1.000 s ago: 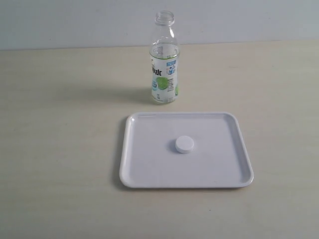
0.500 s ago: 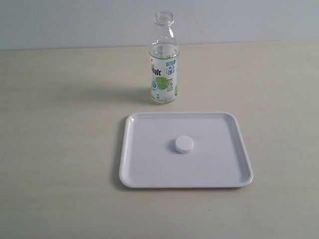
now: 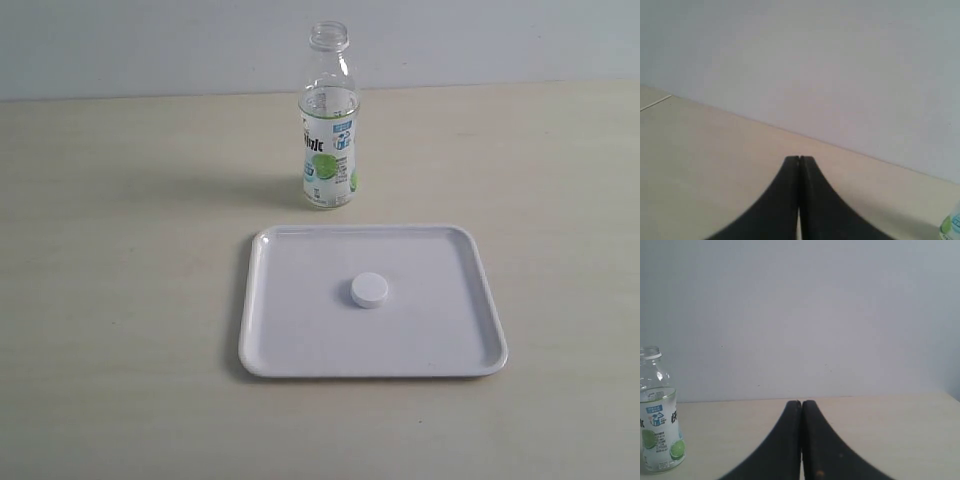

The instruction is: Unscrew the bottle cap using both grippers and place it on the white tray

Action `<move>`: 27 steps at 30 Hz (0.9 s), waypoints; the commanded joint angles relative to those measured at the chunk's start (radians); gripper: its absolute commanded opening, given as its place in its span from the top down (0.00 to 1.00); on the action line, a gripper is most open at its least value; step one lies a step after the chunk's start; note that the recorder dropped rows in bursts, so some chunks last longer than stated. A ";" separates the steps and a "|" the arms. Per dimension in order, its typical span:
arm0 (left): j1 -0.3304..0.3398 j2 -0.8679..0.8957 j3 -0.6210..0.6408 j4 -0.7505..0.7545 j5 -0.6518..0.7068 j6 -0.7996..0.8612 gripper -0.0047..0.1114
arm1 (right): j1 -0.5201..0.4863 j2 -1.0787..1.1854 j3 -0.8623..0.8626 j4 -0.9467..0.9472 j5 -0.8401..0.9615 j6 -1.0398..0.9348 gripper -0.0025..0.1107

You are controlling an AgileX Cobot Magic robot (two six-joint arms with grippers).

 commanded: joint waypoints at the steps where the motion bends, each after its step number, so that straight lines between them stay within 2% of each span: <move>1: -0.003 -0.007 0.003 -0.004 -0.030 -0.027 0.96 | 0.001 -0.005 0.004 -0.007 -0.009 -0.004 0.98; 5: -0.003 -0.007 0.003 -0.005 -0.158 -0.032 0.96 | 0.001 -0.005 0.004 -0.007 -0.009 -0.004 0.98; 9: -0.003 -0.007 0.003 -0.016 -0.350 -0.032 0.96 | 0.001 -0.005 0.004 -0.007 -0.009 -0.004 0.98; 12: -0.003 -0.007 0.003 -0.132 -0.396 0.004 0.96 | 0.001 -0.005 0.004 -0.007 -0.009 -0.004 0.98; 14: -0.003 -0.007 0.003 -0.319 -0.370 0.179 0.96 | 0.001 -0.005 0.004 -0.007 -0.009 -0.004 0.98; 15: -0.003 -0.007 0.003 -0.425 -0.351 0.329 0.96 | 0.001 -0.005 0.004 -0.007 -0.009 -0.004 0.98; 17: -0.003 -0.007 0.003 -0.730 -0.274 0.711 0.96 | 0.001 -0.005 0.004 -0.007 -0.009 -0.004 0.98; 19: 0.001 -0.007 0.003 -0.917 -0.210 1.031 0.96 | 0.001 -0.005 0.004 -0.007 -0.009 -0.004 0.98; 20: 0.005 -0.007 0.003 -0.966 -0.189 1.132 0.96 | 0.001 -0.005 0.004 -0.007 -0.009 -0.004 0.98; 22: 0.021 -0.007 0.003 -0.977 -0.184 1.181 0.96 | 0.001 -0.005 0.004 -0.007 -0.009 -0.004 0.98; 27: 0.079 -0.007 0.003 -0.975 -0.168 1.183 0.96 | 0.001 -0.005 0.004 -0.007 -0.009 -0.004 0.98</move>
